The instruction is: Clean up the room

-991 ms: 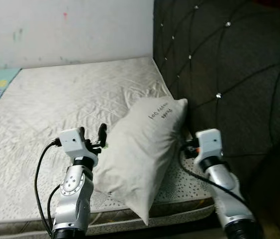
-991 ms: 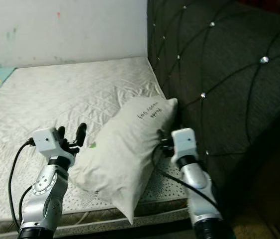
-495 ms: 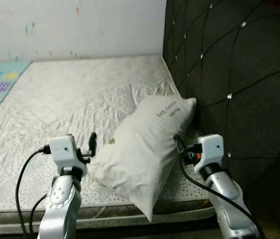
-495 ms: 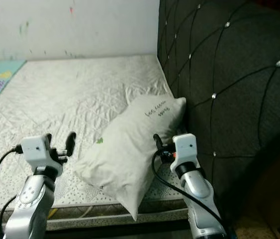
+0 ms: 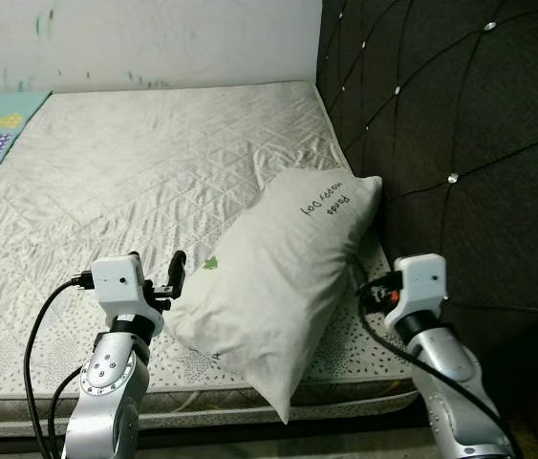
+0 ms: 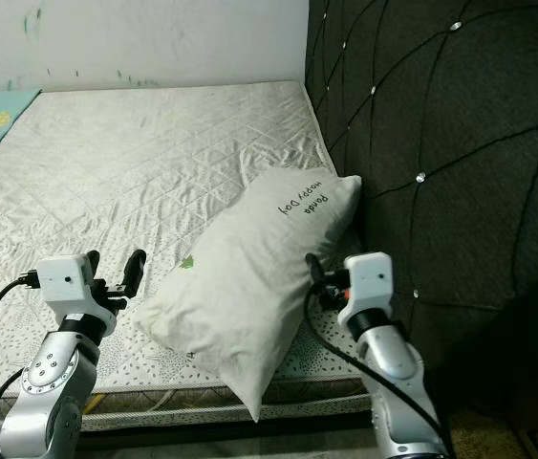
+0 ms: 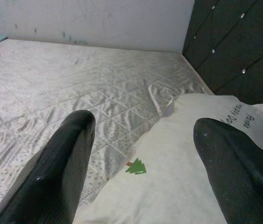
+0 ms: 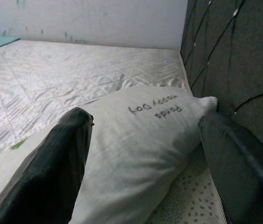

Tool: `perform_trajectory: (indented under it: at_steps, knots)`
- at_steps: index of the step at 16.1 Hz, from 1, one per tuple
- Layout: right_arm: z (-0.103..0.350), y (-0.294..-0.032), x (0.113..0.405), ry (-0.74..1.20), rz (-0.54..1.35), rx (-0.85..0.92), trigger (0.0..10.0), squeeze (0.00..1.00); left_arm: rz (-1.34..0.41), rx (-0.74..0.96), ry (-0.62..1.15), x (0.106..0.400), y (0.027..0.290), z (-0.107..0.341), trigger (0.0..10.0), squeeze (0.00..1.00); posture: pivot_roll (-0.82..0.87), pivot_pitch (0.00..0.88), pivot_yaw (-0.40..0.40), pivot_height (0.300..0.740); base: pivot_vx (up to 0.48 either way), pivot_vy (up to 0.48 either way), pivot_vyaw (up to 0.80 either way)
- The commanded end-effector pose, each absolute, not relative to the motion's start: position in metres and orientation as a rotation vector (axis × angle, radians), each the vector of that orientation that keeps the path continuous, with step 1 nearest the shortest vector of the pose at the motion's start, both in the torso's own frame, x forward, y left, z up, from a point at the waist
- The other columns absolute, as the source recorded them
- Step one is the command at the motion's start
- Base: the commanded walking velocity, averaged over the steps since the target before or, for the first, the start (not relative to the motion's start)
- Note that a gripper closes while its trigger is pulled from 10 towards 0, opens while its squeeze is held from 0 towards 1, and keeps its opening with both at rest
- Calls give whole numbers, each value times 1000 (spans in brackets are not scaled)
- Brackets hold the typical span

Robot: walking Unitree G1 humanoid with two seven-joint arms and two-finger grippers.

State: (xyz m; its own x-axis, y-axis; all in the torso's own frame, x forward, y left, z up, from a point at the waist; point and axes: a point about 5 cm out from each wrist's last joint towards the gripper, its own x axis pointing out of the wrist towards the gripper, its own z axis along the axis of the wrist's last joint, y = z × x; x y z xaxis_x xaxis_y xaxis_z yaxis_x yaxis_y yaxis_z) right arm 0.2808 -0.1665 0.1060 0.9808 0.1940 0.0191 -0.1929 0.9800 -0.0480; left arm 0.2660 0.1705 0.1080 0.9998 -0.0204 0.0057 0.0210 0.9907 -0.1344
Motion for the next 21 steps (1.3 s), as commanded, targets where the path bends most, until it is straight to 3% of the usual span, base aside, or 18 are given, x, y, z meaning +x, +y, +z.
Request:
perform_trajectory:
  at_steps: [1, 8, 11, 21]
  knots:
    - [110, -169, 279, -30, 195, -48, 10000, 0, -27, -130, -6, 267, 170, 109, 10000, 0, -155, 104, 46, 740, 0, 0, 0]
    - [113, -170, 274, -12, 214, -62, 10000, 0, -20, -115, -13, 261, 170, 110, 10000, 0, -157, 131, 30, 740, 0, 0, 0]
    - [115, -166, 274, -20, 223, -50, 10000, 0, -23, -124, -12, 263, 167, 111, 10000, 0, -160, 134, 42, 740, 0, 0, 800]
    - [115, -168, 273, -28, 156, -9, 10000, 0, -38, -109, -12, 272, 172, 116, 10000, 0, -150, 129, 77, 740, 0, 0, 0]
